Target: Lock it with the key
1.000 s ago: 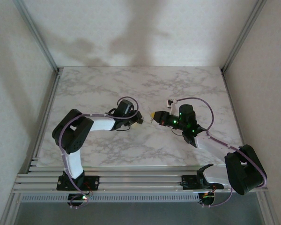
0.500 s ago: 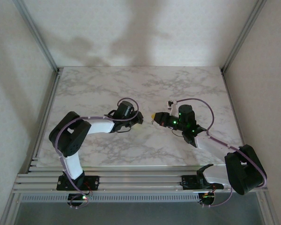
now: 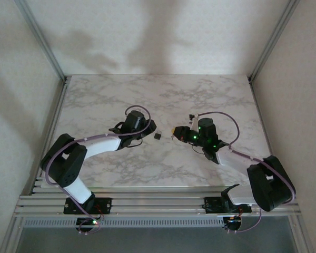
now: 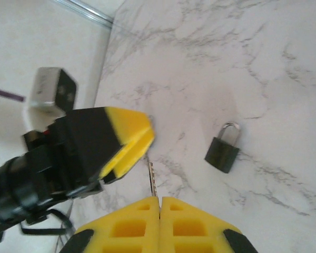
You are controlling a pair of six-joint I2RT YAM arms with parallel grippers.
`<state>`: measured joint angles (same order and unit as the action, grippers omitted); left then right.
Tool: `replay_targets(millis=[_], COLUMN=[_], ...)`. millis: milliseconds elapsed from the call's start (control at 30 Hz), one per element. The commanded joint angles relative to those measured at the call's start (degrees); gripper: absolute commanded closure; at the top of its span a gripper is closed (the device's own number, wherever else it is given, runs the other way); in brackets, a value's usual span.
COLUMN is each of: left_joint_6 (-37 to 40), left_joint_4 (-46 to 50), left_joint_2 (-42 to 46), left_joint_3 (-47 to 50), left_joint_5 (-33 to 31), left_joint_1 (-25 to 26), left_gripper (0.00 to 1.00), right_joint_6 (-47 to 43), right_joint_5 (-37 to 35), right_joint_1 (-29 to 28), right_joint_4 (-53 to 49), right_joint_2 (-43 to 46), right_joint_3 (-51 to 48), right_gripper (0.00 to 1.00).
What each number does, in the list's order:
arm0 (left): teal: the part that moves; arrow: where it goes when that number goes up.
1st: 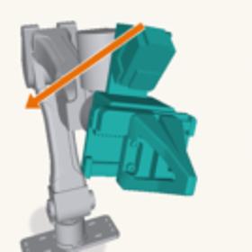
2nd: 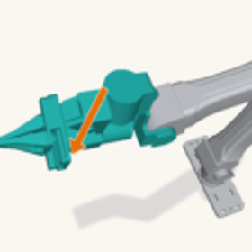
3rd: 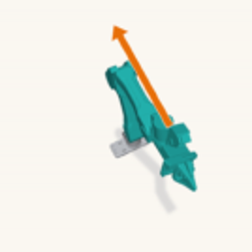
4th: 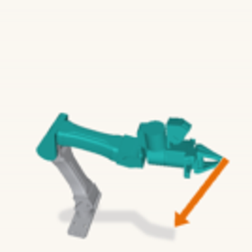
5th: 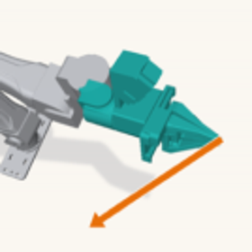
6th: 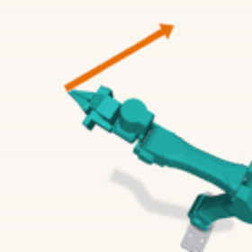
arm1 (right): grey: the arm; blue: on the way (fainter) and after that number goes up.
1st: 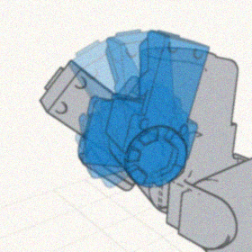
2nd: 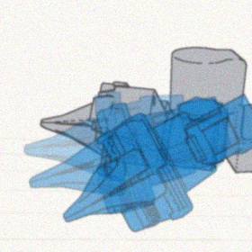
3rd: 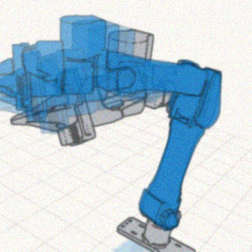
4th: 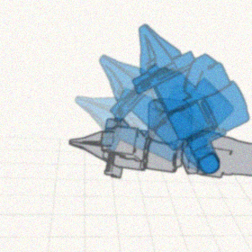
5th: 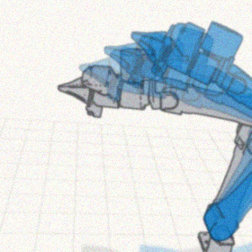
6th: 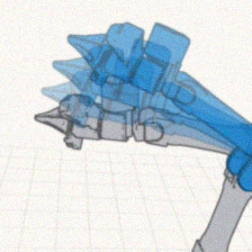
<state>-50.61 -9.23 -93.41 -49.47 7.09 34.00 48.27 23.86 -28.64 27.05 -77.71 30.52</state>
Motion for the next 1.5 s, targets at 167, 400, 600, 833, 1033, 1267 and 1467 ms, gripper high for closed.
replay_targets(millis=[167, 400, 600, 833, 1033, 1267, 1467], left_joint_6=[4.9, 7.2, 9.6, 12.0, 12.2, 12.6, 12.5], left_joint_4=[5.6, 7.8, 9.0, 5.9, 2.8, 1.0, 0.7], left_joint_2=[5.3, 8.9, 12.2, 18.3, 23.4, 25.7, 25.6], left_joint_3=[3.3, 4.8, 5.8, 11.1, 16.2, 19.2, 19.3], left_joint_5=[-5.6, -8.8, -12.4, -17.5, -21.3, -22.8, -21.5], left_joint_1=[-1.8, -2.5, -3.1, -4.3, -5.0, -5.7, -6.1], left_gripper=[0.45, 0.28, 0.01, 0.0, 0.0, 0.0, 0.0], right_joint_6=[5.0, 8.1, 10.5, 12.2, 12.2, 13.9, 14.1], right_joint_5=[-6.5, -8.7, -9.0, -9.6, -11.5, -14.7, -16.3], right_joint_1=[-1.9, -3.7, -3.8, -4.2, -5.4, -6.7, -7.1], right_joint_4=[4.2, 5.4, 7.1, 8.4, 7.1, 7.1, 6.2], right_joint_2=[-9.3, -16.8, -21.4, -24.4, -25.5, -27.1, -27.7], right_joint_3=[1.6, 4.8, 6.2, 7.6, 9.4, 10.3, 11.0], right_gripper=[1.0, 1.0, 1.0, 1.0, 1.0, 1.0, 1.0])
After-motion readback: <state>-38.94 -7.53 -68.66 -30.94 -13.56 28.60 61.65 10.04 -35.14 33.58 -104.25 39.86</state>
